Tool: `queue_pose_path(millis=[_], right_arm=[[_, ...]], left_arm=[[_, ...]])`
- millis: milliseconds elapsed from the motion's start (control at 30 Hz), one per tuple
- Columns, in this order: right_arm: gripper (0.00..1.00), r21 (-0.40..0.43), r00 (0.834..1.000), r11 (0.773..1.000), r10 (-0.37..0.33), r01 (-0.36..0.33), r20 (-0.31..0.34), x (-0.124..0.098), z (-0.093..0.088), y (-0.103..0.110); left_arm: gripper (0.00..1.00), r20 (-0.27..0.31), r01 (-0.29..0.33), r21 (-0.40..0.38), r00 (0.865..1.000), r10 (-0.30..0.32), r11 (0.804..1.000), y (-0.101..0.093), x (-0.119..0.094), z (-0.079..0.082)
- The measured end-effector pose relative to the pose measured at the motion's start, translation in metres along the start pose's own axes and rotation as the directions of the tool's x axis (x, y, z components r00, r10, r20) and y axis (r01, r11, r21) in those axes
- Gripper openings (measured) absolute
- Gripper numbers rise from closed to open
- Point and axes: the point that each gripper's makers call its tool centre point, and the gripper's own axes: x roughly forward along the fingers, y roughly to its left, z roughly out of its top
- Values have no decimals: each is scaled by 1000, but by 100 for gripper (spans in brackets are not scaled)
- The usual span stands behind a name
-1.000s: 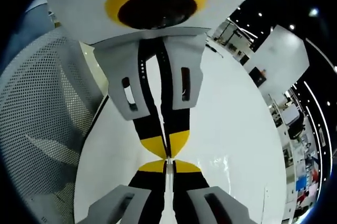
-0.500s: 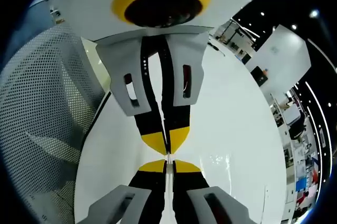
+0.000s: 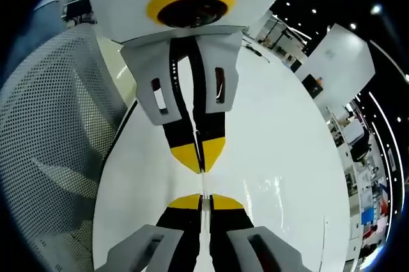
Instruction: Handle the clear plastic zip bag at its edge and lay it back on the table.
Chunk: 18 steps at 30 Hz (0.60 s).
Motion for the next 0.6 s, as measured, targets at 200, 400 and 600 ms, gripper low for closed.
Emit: queue_pose_path(millis=[200, 400, 600], right_arm=[[0, 4, 1000, 1000, -2, 2, -1, -2, -2, 1], [0, 8, 1000, 1000, -2, 2, -6, -4, -4, 2], [0, 7, 1000, 1000, -3, 3, -12, -5, -7, 1]], left_arm=[[0, -1, 3, 1, 1000, -3, 1000, 0, 1, -1], [0, -2, 4, 2, 1000, -4, 1000, -1, 1, -2], [0, -1, 6, 0, 1000, -6, 1000, -1, 2, -3]])
